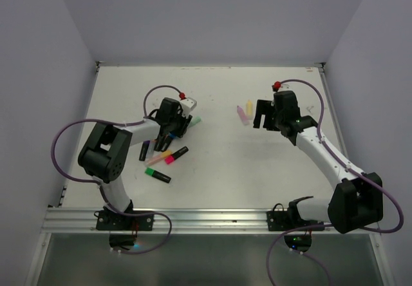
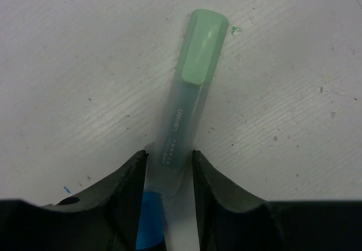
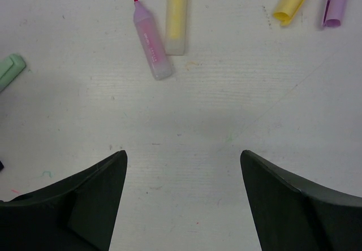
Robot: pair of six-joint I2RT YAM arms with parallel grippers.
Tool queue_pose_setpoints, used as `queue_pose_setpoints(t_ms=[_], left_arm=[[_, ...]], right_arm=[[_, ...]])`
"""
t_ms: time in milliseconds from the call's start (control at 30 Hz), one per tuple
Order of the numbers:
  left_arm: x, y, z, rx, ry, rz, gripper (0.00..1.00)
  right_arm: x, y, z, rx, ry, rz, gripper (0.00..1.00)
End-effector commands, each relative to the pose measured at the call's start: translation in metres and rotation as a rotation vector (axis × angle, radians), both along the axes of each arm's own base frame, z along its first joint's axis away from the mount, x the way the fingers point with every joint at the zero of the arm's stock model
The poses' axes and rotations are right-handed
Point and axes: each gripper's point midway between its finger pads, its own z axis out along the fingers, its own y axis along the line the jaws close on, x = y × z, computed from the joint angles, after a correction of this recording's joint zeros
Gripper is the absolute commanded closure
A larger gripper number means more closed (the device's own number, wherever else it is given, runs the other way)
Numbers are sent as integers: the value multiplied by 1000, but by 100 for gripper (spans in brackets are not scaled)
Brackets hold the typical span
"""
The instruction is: Open the pen caps
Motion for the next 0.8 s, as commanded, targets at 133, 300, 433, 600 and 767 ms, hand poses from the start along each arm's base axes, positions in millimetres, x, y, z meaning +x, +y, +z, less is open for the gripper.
queue_pose_setpoints(t_ms=[133, 300, 433, 600, 767], left_arm=[[-15, -12, -20, 45, 83, -68, 100], [-11, -34, 10, -78, 20, -106, 100], [-14, -64, 65, -277, -91, -164, 100], [-39, -103, 90, -437, -94, -208, 100], [-61, -136, 104, -522, -86, -265, 100]], right_arm=[[7, 7, 21, 32, -71, 6, 15], [9, 21, 10, 79, -26, 37, 15], [9, 58, 2, 250, 31, 127, 15], [16, 105, 1, 503, 37, 185, 16], [18, 128, 2, 588, 17, 214, 17]])
